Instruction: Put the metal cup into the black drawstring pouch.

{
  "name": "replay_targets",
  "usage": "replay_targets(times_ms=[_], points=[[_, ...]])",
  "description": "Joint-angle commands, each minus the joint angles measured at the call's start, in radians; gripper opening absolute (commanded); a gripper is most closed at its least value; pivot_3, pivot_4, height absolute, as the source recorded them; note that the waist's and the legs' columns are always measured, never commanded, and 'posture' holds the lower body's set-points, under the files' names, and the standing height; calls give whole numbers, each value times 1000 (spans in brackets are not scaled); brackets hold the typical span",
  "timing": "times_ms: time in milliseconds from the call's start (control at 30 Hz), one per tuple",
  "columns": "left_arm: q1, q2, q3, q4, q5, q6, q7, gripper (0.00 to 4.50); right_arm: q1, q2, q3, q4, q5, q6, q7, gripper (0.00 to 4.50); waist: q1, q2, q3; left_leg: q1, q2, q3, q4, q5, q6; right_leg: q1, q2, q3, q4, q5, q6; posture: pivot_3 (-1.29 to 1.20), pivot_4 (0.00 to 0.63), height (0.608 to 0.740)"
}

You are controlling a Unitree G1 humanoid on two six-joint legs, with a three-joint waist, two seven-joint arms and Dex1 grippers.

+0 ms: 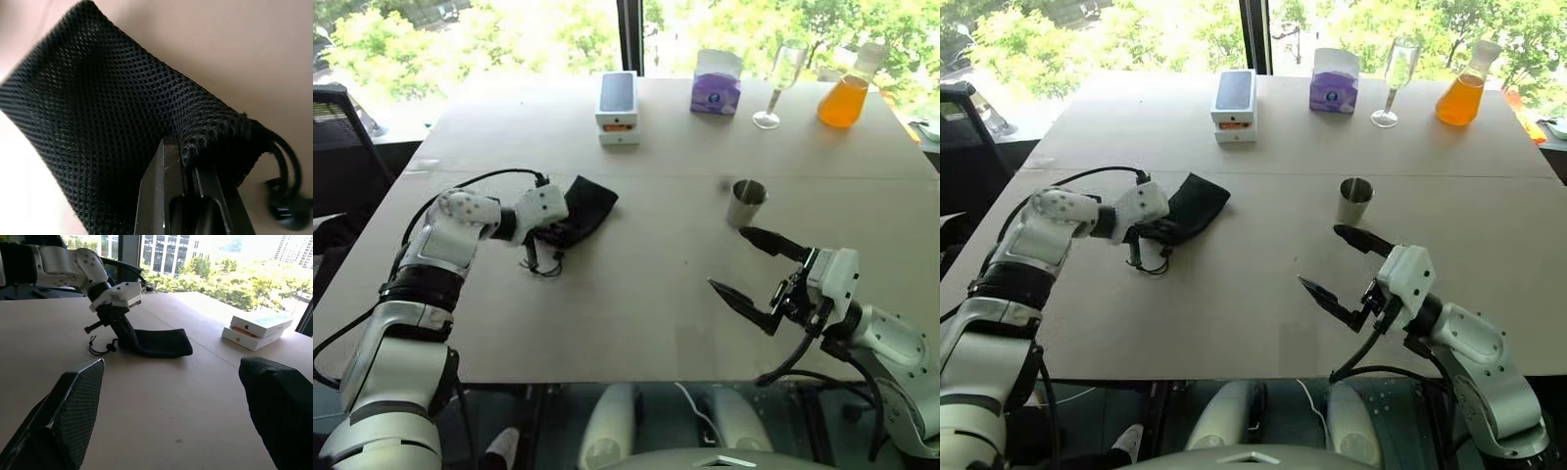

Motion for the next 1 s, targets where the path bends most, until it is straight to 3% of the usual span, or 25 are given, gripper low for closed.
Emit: replay_targets(times_ms=[33,133,200,300,500,633,767,900,1000], points=[[-122,0,84,-138,-91,604,48,46,-11,-6,-10,-41,-38,53,-68,4500,-3,-1,0,0,0,-1,0,0,0,0,0,0,0,0,0,0,150,740],[-222,6,130,-173,-144,957,116,46,-37,-53,31,-68,-145,162,-131,4500,-10,-1,1,0,0,-2,1,0,0,0,2,0,1,0,0,0,150,740],[-244,-6,125,-250,-185,1130,153,46,-64,-65,39,-58,-114,208,-114,4500,-15,-1,1,0,0,-2,1,0,0,-1,2,1,1,0,0,0,150,740],[-228,-91,119,-378,-247,1279,242,46,-106,-61,28,-38,-123,228,-126,4500,-11,0,1,0,0,-1,1,0,0,-1,2,2,1,-1,1,0,150,740],[-163,-356,195,-353,-304,1306,470,46,-208,-136,35,-42,-239,408,-197,4500,-3,-1,1,-1,-1,-1,2,0,0,-1,0,2,1,-1,1,0,150,740],[-172,-496,342,-222,-356,1306,568,46,-296,-141,30,-14,-188,505,-165,4500,-7,-1,1,-1,-1,-1,2,0,0,-2,1,3,2,-1,1,0,150,740],[-239,-527,482,-19,-397,1306,626,46,-432,-141,65,50,-190,613,-162,4500,-11,-1,1,-1,0,-1,1,0,0,-3,2,3,2,-1,0,0,150,740],[-274,-507,473,84,-387,1280,651,46,-610,-139,125,139,-188,685,-122,4500,-8,-1,2,-1,-2,-1,1,0,0,-2,1,3,1,-1,1,0,150,740],[-299,-524,446,123,-386,1238,671,0,-737,-150,190,238,-206,701,-74,3712,-5,-1,2,-2,-2,-1,1,0,0,-3,-1,2,1,0,1,0,150,740]])
